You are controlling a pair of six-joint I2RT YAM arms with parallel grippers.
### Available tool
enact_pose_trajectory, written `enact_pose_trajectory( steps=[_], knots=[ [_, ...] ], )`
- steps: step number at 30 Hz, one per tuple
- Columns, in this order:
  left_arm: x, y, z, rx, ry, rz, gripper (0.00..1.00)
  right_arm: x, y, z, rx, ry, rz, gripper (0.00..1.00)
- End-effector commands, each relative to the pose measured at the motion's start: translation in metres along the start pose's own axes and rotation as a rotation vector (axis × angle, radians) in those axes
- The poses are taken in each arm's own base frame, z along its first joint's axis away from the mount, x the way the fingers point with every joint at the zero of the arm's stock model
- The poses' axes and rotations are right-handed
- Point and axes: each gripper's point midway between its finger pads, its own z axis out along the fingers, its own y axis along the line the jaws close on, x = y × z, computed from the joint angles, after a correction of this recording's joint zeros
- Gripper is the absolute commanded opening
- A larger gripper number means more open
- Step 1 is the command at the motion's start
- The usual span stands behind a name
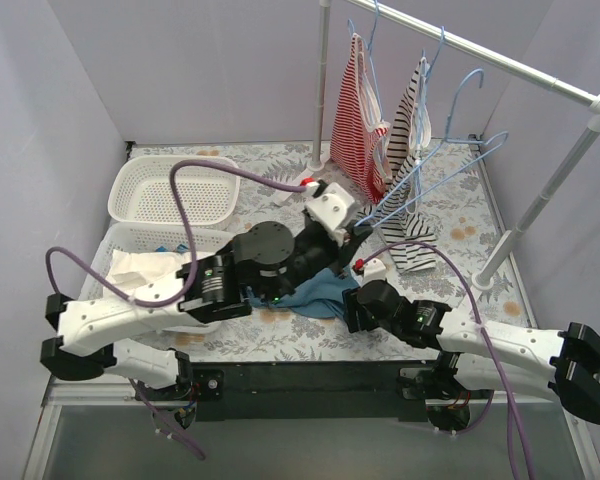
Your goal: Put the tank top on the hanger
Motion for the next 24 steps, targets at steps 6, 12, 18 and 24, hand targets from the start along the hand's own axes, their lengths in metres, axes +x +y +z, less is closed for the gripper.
enact_pose_trajectory(
  steps=[6, 12, 18, 24],
  knots=[
    [-0.043, 0.059, -0.132, 0.017, -0.066, -0.076, 0.0, -0.049, 0.01, -0.028, -0.027, -0.127, 0.039, 0.71],
    [-0.023, 0.09, -0.174, -0.059, 0.039, -0.075, 0.0, -0.061, -0.005, -0.041, 0.046, -0.171, 0.055, 0.7],
    [0.023, 0.103, -0.192, -0.109, 0.233, -0.034, 0.0, -0.022, -0.016, -0.031, 0.074, -0.058, 0.077, 0.58],
    [0.051, 0.108, -0.21, -0.123, 0.356, -0.033, 0.0, -0.017, -0.01, -0.03, 0.028, -0.059, 0.098, 0.53]
  ],
)
